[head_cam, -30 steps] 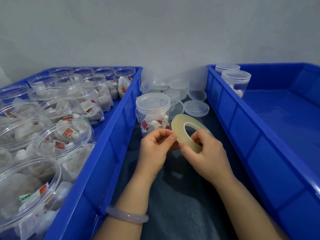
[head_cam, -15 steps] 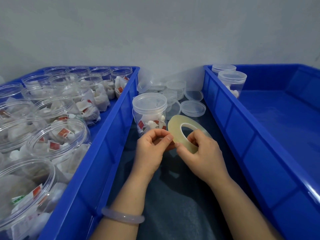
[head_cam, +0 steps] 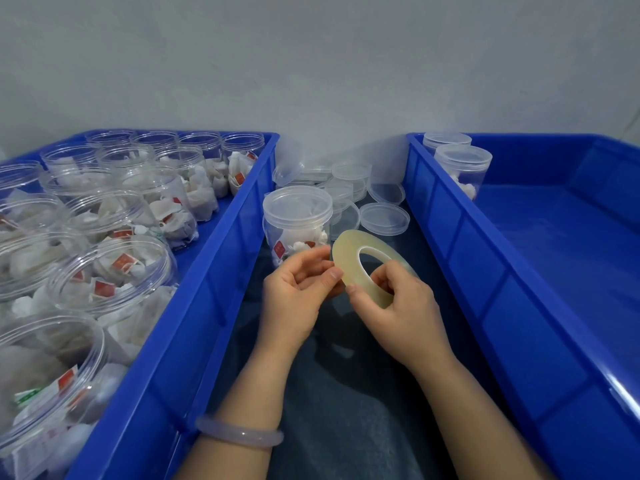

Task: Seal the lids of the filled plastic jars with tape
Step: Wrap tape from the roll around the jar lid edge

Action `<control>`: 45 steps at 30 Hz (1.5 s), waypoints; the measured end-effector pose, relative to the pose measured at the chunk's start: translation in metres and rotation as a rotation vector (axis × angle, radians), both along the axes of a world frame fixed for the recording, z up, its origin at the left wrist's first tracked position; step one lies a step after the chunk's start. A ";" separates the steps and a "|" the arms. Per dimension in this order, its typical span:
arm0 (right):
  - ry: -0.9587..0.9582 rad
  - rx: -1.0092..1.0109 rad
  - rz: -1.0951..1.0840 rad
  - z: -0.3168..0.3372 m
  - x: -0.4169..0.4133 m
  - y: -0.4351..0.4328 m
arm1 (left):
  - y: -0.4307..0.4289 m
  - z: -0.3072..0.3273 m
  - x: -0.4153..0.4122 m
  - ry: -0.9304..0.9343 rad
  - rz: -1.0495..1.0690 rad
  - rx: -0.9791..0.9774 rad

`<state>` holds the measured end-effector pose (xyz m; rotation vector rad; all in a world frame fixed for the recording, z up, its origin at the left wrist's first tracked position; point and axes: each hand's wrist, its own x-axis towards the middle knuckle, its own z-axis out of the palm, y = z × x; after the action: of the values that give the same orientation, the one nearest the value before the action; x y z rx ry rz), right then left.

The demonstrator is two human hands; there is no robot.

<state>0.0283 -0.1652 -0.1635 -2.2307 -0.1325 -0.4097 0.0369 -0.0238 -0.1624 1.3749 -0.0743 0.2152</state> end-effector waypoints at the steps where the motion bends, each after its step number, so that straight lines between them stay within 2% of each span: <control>1: 0.002 0.017 0.002 0.000 0.000 0.000 | 0.000 0.000 -0.001 -0.022 -0.019 0.031; 5: -0.016 0.039 0.006 -0.001 0.000 -0.001 | 0.001 0.000 -0.004 -0.134 0.065 0.176; 13: -0.036 0.008 0.002 -0.002 -0.001 -0.002 | 0.004 0.000 -0.001 -0.105 0.050 0.199; 18: -0.060 0.062 -0.018 -0.002 -0.001 0.000 | -0.002 0.000 -0.004 -0.133 0.021 0.153; 22: -0.054 0.049 0.000 -0.001 -0.002 -0.001 | -0.001 -0.001 -0.005 -0.182 0.090 0.232; 26: -0.040 0.030 -0.005 -0.001 -0.002 0.000 | 0.000 0.000 -0.006 -0.329 0.210 0.352; 35: 0.001 0.002 0.003 0.000 -0.001 -0.001 | 0.004 0.000 -0.004 -0.232 0.164 0.623; 37: -0.003 0.006 0.000 0.001 -0.001 -0.002 | 0.003 0.002 -0.005 -0.159 0.096 0.549; 42: -0.012 0.031 -0.004 0.003 0.000 -0.002 | -0.001 0.007 -0.007 0.008 -0.099 0.090; 43: -0.014 0.030 0.001 0.002 0.000 -0.003 | -0.001 0.007 -0.007 0.003 -0.094 0.078; 45: -0.016 0.035 0.024 0.002 0.000 -0.003 | 0.000 0.005 -0.007 -0.036 -0.024 0.177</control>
<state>0.0279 -0.1679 -0.1616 -2.1900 -0.1594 -0.4144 0.0303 -0.0234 -0.1570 1.5459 -0.1431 0.2175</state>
